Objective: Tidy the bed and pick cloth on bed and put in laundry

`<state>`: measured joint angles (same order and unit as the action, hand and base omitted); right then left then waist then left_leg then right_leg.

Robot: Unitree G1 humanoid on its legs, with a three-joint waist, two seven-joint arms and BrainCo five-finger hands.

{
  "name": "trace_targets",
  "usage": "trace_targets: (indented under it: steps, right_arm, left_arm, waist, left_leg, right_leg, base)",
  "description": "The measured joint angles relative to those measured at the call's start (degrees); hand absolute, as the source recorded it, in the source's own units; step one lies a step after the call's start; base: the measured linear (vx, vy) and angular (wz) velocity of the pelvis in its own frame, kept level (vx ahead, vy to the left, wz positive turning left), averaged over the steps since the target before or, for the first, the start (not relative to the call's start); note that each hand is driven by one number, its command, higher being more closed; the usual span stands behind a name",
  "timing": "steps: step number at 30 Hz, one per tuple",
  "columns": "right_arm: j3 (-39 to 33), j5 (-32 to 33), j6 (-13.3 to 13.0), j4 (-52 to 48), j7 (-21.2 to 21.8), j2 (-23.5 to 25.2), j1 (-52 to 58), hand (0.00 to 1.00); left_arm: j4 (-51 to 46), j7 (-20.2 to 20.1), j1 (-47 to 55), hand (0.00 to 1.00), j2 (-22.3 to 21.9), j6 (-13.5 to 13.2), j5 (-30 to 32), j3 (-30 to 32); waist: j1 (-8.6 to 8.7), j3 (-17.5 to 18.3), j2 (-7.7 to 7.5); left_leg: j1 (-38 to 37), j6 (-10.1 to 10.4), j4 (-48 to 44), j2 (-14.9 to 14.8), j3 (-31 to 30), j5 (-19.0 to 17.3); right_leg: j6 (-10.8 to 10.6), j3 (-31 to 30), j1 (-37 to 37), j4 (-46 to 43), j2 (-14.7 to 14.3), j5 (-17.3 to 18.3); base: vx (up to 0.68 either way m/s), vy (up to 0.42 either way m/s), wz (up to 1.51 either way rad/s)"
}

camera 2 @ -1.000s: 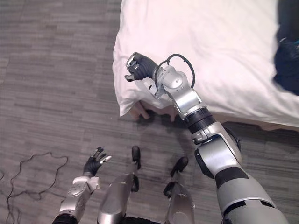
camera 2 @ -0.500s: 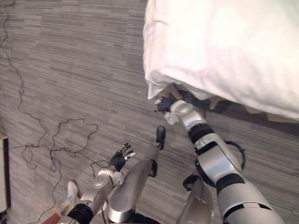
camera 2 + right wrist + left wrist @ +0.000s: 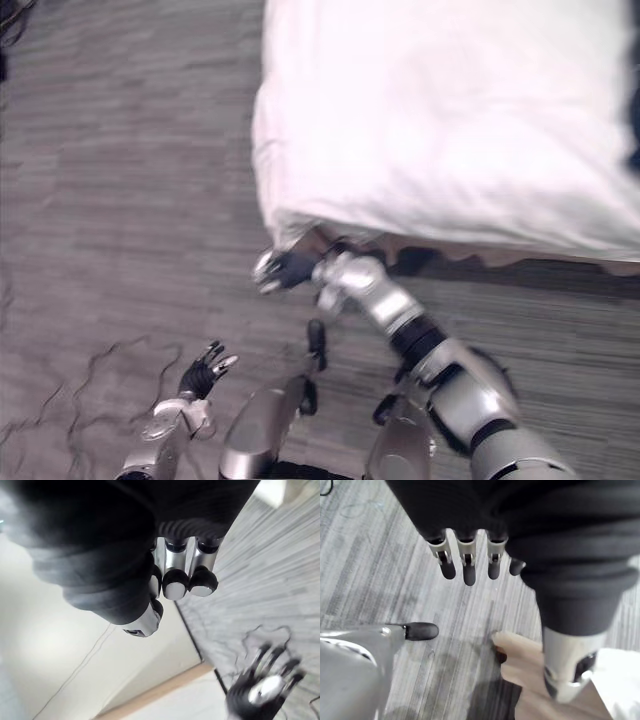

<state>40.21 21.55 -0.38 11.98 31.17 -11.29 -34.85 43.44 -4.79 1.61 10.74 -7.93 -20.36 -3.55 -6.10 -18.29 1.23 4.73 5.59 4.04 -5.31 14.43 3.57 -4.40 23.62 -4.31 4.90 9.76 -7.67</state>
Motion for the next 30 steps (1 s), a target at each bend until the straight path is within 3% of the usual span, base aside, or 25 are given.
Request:
trace_targets:
  steps: [2, 6, 8, 9, 11, 17, 19, 23, 27, 30]
  right_arm:
    - [-5.69, 1.17, 0.98, 0.47, -3.77, 0.65, -0.79, 1.0]
    - [-15.65, 3.44, 3.19, 10.96, -11.21, 1.82, -8.36, 1.0]
    - [-21.74, 5.73, 3.52, 18.82, -14.45, 0.65, -15.01, 1.0]
    - [-22.67, 6.03, 3.45, 19.97, -14.8, 0.08, -16.53, 1.0]
    - [-26.57, 7.98, 2.89, 25.59, -16.58, -2.84, -24.41, 1.0]
    - [-31.27, 13.57, -0.26, 32.28, -21.38, -11.5, -31.81, 1.0]
    - [-32.05, 19.3, -2.47, 32.63, -22.04, -14.15, -32.86, 1.0]
    - [-33.31, 26.67, -3.69, 35.74, -22.21, -14.98, -33.0, 1.0]
    - [-36.18, 32.87, -4.75, 38.64, -20.75, -15.81, -32.09, 1.0]
    - [-42.03, 37.65, -4.91, 38.34, -17.86, -14.69, -27.7, 1.0]
  left_arm:
    - [1.43, -0.02, 0.04, 0.0, -1.45, 0.0, 1.29, -0.03]
    - [2.39, -0.04, -0.02, 0.0, -2.76, -0.05, 2.38, -0.37]
    - [2.32, 0.1, -0.85, 0.0, -3.1, -0.15, 2.14, -0.88]
    - [2.32, 0.18, -1.24, 0.0, -3.15, -0.15, 2.04, -0.89]
    - [2.05, 1.25, -3.96, 0.0, -3.65, -0.53, 0.24, -0.92]
    - [2.25, 2.58, -9.09, 0.0, -3.99, -1.26, -3.83, -9.0]
    - [1.96, 3.58, -10.59, 0.0, -4.57, -1.22, -5.96, -12.09]
    - [1.96, 3.42, -10.56, 0.0, -4.51, -0.16, -8.0, -15.27]
    - [1.97, 2.46, -9.49, 0.0, -4.16, -1.56, -8.06, -15.81]
    - [1.41, -0.82, -7.04, 0.0, -3.28, -3.58, -9.28, -13.2]
  waist:
    - [-0.03, 2.09, -0.47]
    - [0.13, 1.62, 0.97]
    - [0.19, -0.08, 3.47]
    - [0.2, -0.7, 4.0]
    - [0.06, -5.36, 7.23]
    - [-1.74, -8.04, 11.94]
    - [-2.74, -8.06, 13.58]
    - [-2.89, -7.71, 14.08]
    - [-2.65, -7.22, 14.74]
    - [-0.66, -7.45, 14.41]
  left_leg:
    - [-0.73, 0.15, 0.06, -0.21, -0.13, -0.11]
    - [-0.37, 0.02, 0.02, -0.21, -0.1, 0.2]
    - [1.91, -0.36, 0.03, -0.2, -0.06, 1.18]
    - [2.54, -0.45, 0.04, -0.18, -0.04, 1.5]
    - [4.75, -0.9, 1.25, 0.1, -0.06, 3.79]
    - [13.02, -1.43, 1.83, 0.45, -1.85, 6.89]
    - [15.65, -1.61, 1.83, 0.77, -2.24, 7.77]
    - [15.97, -1.66, 1.83, 1.29, -2.63, 7.8]
    - [15.85, -1.61, 1.83, 2.55, -2.57, 6.87]
    - [14.07, -2.38, 1.83, 3.88, -1.5, 6.31]
  right_leg:
    - [-0.02, -0.08, 0.82, 0.01, -0.23, 0.49]
    - [0.18, -0.83, -0.06, -0.71, -0.07, 0.33]
    - [0.55, -1.0, -2.86, -1.84, 0.37, -0.23]
    - [0.57, -1.07, -3.58, -1.93, 0.45, -0.41]
    - [0.87, -1.19, -6.44, -2.15, 0.68, -1.69]
    - [1.7, 0.73, -13.37, -0.71, 0.76, -4.45]
    - [1.85, 0.88, -15.83, -0.64, 1.08, -5.42]
    - [1.64, 0.82, -15.9, -0.51, 1.56, -5.45]
    - [0.81, 0.72, -15.82, -0.57, 2.87, -5.25]
    - [-0.48, -0.09, -14.66, -0.54, 4.22, -5.69]
  base:
    - [0.02, -0.015, 0.02]
    - [-0.07, 0.013, -0.06]
    - [-0.15, 0.031, 0.04]
    - [-0.16, 0.029, -0.01]
    - [-0.15, 0.017, 0.0]
    - [-0.1, 0.001, 0.15]
    - [-0.08, 0.001, 0.08]
    - [-0.04, 0.023, 0.08]
    - [-0.04, 0.058, 0.05]
    - [-0.02, 0.086, -0.03]
